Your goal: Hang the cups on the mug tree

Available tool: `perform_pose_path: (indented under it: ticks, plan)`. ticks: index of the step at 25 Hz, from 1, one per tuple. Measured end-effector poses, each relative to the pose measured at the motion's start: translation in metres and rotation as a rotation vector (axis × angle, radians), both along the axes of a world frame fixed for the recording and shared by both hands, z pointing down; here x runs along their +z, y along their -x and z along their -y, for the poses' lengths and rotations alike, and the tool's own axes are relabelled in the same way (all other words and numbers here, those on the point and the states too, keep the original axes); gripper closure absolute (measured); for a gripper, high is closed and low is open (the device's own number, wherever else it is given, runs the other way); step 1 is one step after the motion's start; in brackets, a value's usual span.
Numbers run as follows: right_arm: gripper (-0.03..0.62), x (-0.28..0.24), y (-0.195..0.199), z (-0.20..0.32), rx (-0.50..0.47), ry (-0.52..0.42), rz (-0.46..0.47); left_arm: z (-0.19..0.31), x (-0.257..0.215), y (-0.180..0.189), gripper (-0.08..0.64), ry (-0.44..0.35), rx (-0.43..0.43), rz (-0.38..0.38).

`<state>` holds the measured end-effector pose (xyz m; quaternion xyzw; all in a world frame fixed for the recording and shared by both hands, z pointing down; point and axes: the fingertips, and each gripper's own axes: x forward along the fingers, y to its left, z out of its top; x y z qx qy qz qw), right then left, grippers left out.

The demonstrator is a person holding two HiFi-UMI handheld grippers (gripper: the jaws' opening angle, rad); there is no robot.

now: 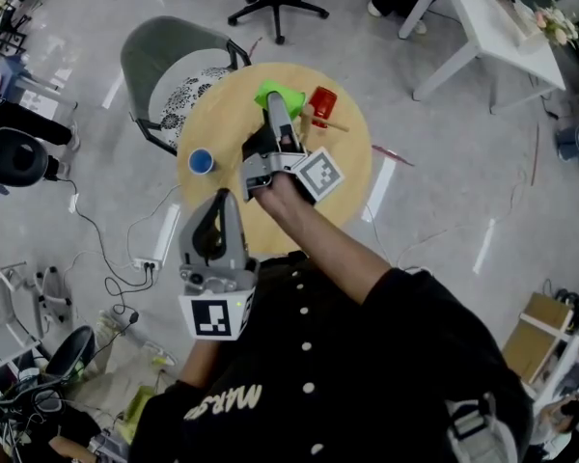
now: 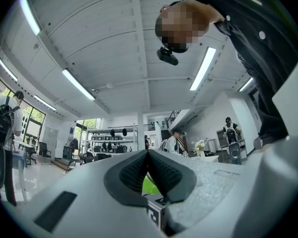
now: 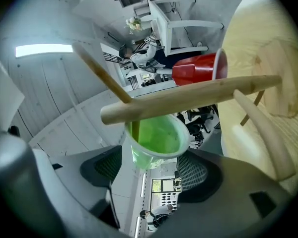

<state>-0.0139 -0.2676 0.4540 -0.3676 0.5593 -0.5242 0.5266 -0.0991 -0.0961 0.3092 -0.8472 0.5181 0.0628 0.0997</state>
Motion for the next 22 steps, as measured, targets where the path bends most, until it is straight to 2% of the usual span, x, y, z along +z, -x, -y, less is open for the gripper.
perform_pose_path:
  ticks: [3, 5, 7, 9, 10, 12, 14, 16, 19, 22]
  plan:
    - [0.241, 0.002, 0.006, -0.007, -0.033, 0.0, -0.038, -0.001, -0.001, -0.002, 0.566, -0.001, -0.005, 0.001]
    - [0.238, 0.005, 0.015, -0.012, -0.074, -0.008, -0.112, -0.002, -0.001, -0.002, 0.566, -0.006, -0.01, 0.001]
    - [0.241, -0.005, 0.036, -0.019, -0.144, -0.081, -0.211, -0.003, -0.003, 0.001, 0.566, -0.011, -0.02, -0.008]
    - [0.242, -0.014, 0.068, -0.034, -0.255, -0.158, -0.305, -0.004, -0.005, 0.004, 0.566, -0.015, -0.036, -0.015]
    - [0.244, -0.005, 0.084, -0.044, -0.323, -0.153, -0.381, -0.004, -0.005, 0.005, 0.566, -0.015, -0.045, -0.014]
    - [0.244, 0.026, 0.107, -0.066, -0.449, -0.131, -0.607, -0.005, -0.004, 0.009, 0.566, -0.005, -0.061, -0.016]
    - [0.244, 0.05, 0.124, -0.08, -0.534, -0.172, -0.82, -0.005, 0.0, 0.016, 0.566, 0.005, -0.078, -0.017]
    - [0.232, 0.069, 0.139, -0.087, -0.588, -0.238, -0.991, -0.005, 0.007, 0.027, 0.566, 0.013, -0.1, -0.015]
    - [0.222, 0.096, 0.157, -0.094, -0.655, -0.323, -1.195, -0.003, 0.018, 0.045, 0.566, 0.03, -0.139, -0.023]
    - [0.215, 0.125, 0.18, -0.101, -0.754, -0.366, -1.325, 0.0, 0.032, 0.066, 0.566, 0.05, -0.168, -0.025]
